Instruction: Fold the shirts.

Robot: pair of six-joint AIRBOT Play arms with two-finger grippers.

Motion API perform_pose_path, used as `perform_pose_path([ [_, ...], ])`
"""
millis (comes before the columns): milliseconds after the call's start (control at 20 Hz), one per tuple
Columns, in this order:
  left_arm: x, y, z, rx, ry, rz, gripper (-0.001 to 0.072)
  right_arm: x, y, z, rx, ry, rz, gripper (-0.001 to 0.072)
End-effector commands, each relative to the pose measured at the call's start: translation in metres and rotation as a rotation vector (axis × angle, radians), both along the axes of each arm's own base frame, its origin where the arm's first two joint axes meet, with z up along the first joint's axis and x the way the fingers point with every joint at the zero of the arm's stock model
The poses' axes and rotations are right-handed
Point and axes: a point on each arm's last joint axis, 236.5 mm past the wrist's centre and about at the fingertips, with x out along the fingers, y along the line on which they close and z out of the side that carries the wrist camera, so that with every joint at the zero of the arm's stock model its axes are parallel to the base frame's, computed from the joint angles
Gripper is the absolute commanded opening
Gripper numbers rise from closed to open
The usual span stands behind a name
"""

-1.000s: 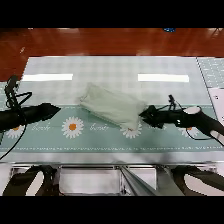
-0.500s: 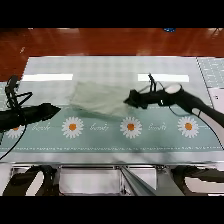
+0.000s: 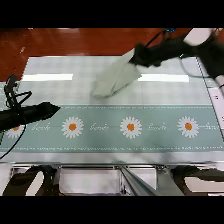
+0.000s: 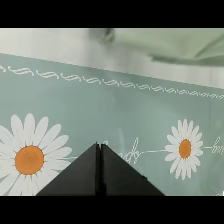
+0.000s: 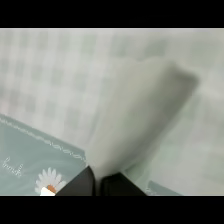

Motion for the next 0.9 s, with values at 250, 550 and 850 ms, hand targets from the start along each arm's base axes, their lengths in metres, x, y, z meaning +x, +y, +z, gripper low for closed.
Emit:
perform_pose_path([
  [250, 0.0, -0.001, 0.0, -0.004, -0.001, 0.002, 0.0022, -0.003, -0.154, 0.089, -0.07, -0.018, -0.243, 0.0024],
  [550, 0.0, -0.001, 0.0, -0.005, -0.001, 0.002, 0.0022, -0.051, -0.27, 0.122, -0.101, -0.008, -0.502, 0.0022],
  [850, 0.006, 0.003, 0.003, -0.001, -0.024, 0.021, 0.0022, -0.127, -0.35, 0.107, -0.204, 0.167, -0.699, 0.0021],
])
